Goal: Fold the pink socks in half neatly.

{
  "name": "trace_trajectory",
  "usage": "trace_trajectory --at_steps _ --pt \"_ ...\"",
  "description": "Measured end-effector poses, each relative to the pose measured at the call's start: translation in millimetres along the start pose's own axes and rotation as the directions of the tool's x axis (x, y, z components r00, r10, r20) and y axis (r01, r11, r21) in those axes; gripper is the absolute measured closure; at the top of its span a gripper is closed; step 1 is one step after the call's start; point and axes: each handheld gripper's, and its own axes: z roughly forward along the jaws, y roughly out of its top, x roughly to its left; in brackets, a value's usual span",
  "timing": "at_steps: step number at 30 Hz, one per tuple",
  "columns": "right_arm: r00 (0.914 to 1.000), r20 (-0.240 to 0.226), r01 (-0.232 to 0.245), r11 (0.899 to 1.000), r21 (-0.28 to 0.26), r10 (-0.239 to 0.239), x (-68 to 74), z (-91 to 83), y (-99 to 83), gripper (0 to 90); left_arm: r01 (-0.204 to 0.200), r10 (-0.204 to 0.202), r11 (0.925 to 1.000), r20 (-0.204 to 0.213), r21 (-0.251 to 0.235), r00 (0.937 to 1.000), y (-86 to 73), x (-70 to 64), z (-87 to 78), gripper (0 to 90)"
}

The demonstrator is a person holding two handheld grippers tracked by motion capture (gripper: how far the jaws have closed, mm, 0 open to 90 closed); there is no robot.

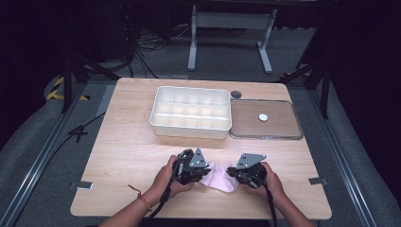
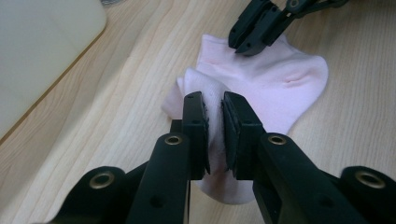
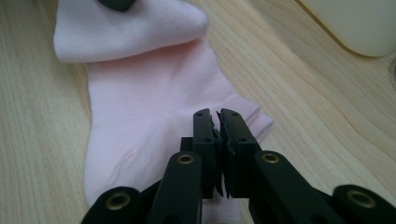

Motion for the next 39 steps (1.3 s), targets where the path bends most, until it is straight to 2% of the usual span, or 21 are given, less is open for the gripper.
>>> trace_trajectory --at_steps 5,9,11,13,16,19,23,26,29,35,39 --pt "1.0000 -0.006 -0.006 1.000 -0.004 0.006 0.0 0.6 -0.4 85.6 -0.021 0.021 0.9998 0.008 -0.004 0.9998 7.1 -3.7 7.0 79.7" --pt "1.0000 -0.002 0.000 1.000 -0.008 -0.001 0.2 -1.0 -0.1 83.6 -0.031 0.031 0.9994 0.012 0.014 0.9994 8.0 -6.7 13.2 80.1" --pt "0.9999 0.011 0.008 1.000 -0.027 -0.008 -0.5 -8.2 2.4 82.8 -0.034 0.034 0.9993 0.016 0.015 0.9993 8.1 -7.0 14.7 80.2" --pt "0.9997 0.023 -0.004 0.999 -0.043 0.005 -3.5 -14.4 3.1 82.6 -0.033 0.033 0.9994 0.016 0.015 0.9993 8.3 -6.9 15.1 80.2" --pt "0.9990 0.021 -0.039 0.999 -0.038 0.040 -9.6 -15.0 -1.3 82.6 -0.030 0.030 0.9995 0.017 0.012 0.9994 8.9 -6.6 15.9 80.2" --pt "0.9986 0.011 -0.052 0.999 -0.011 0.052 -11.9 -9.6 -4.6 82.9 -0.032 0.031 0.9994 0.019 0.013 0.9993 10.3 -7.4 17.0 80.2" --pt "0.9989 0.011 -0.046 0.999 0.015 0.046 -10.3 -1.9 -5.2 84.5 -0.036 0.036 0.9992 0.007 0.017 0.9993 13.1 -7.7 18.4 81.1" --pt "0.9990 0.012 -0.044 0.999 0.014 0.044 -9.8 -1.2 -5.0 84.2 -0.030 0.030 0.9995 -0.009 0.010 0.9995 14.3 -7.1 17.5 82.4" --pt "0.9990 0.012 -0.043 0.999 0.011 0.043 -9.3 -1.2 -5.1 84.2 0.014 -0.014 0.9998 -0.015 -0.014 0.9998 14.7 -3.3 15.5 82.5" --pt "0.9993 0.008 -0.037 0.999 0.008 0.036 -8.9 -0.8 -4.7 83.6 0.022 -0.023 0.9997 -0.021 -0.013 0.9995 15.8 -5.9 22.0 82.4" --pt "0.9994 0.010 -0.034 0.999 0.007 0.033 -8.9 -1.4 -4.6 82.7 0.011 -0.011 0.9999 -0.013 -0.003 0.9999 15.8 -10.4 28.5 81.5"
